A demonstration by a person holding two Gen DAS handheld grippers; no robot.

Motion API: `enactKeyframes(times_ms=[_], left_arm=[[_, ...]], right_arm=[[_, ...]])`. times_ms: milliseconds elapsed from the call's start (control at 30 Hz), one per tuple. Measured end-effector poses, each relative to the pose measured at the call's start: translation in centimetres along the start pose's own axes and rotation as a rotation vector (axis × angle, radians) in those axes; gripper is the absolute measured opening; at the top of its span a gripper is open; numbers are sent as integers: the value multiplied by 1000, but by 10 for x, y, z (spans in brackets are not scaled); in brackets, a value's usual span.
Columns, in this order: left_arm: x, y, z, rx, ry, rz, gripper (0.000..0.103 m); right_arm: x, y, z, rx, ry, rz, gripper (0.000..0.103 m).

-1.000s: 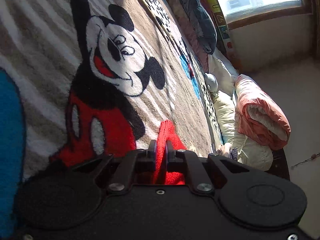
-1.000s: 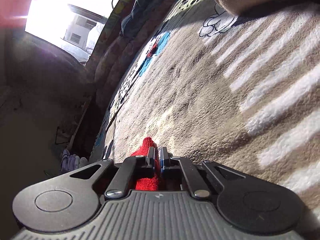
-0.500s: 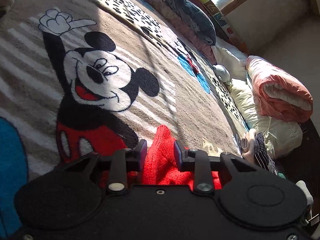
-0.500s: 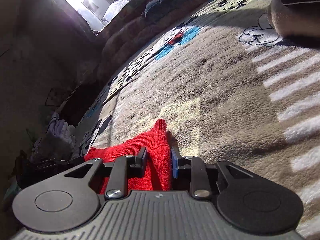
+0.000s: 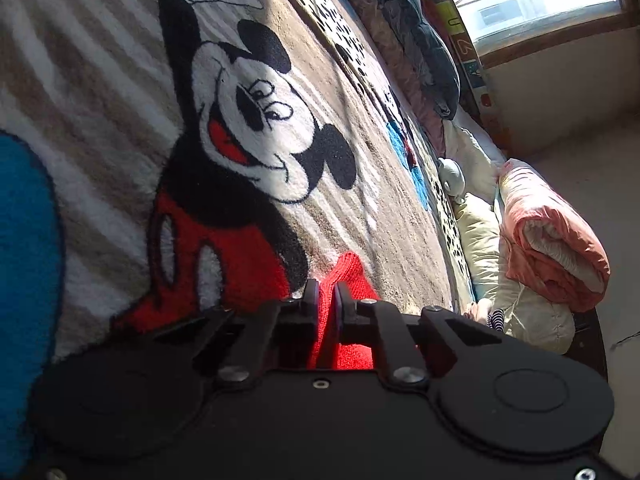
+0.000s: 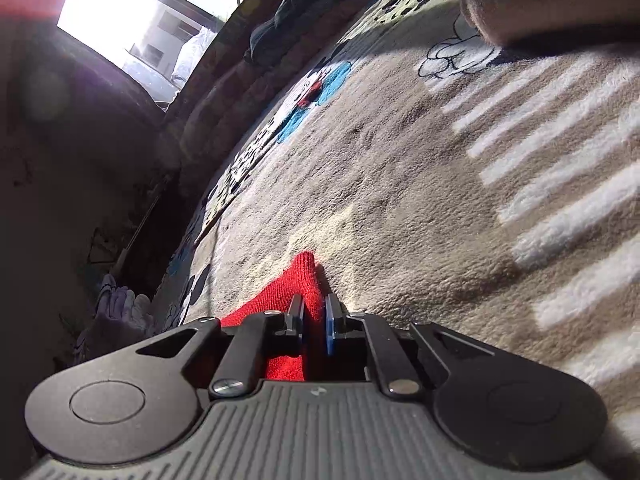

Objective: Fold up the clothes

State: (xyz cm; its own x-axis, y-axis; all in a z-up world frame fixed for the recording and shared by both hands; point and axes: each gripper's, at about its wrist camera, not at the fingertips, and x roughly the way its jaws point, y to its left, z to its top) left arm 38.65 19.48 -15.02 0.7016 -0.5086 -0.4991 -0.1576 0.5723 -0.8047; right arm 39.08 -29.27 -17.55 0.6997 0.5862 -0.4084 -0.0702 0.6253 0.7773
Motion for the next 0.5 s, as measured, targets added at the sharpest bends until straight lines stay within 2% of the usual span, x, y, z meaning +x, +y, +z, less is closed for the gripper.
enactKeyframes(times_ms=[67,133,200,267,300,333,400,433,500], left_arm=[[-8,-6,2,37,-34,27,11],[-17,-17,3,117,-73,63,11],[-23,-29,3,197,-85,64,11],[-22,-43,-3,281,-67,31,11],[-18,-48,-6,315,-49,20,12],[-10,-47,-10,324,-26,50,19],[6,-45,-17,342,21,111,27],[12,-43,-21,347,36,128,22],[9,-40,-21,331,25,107,22]], right_arm=[[-10,3,3,-4,-49,-6,31],[-16,12,6,-66,-78,-15,32],[-18,28,6,-158,-73,-1,32],[-13,42,3,-234,-33,24,32],[-6,43,1,-250,-2,2,31],[0,38,-2,-254,25,-37,33],[8,32,-6,-256,64,-95,18],[5,31,-4,-245,60,-95,13],[-1,33,-2,-237,44,-93,15]])
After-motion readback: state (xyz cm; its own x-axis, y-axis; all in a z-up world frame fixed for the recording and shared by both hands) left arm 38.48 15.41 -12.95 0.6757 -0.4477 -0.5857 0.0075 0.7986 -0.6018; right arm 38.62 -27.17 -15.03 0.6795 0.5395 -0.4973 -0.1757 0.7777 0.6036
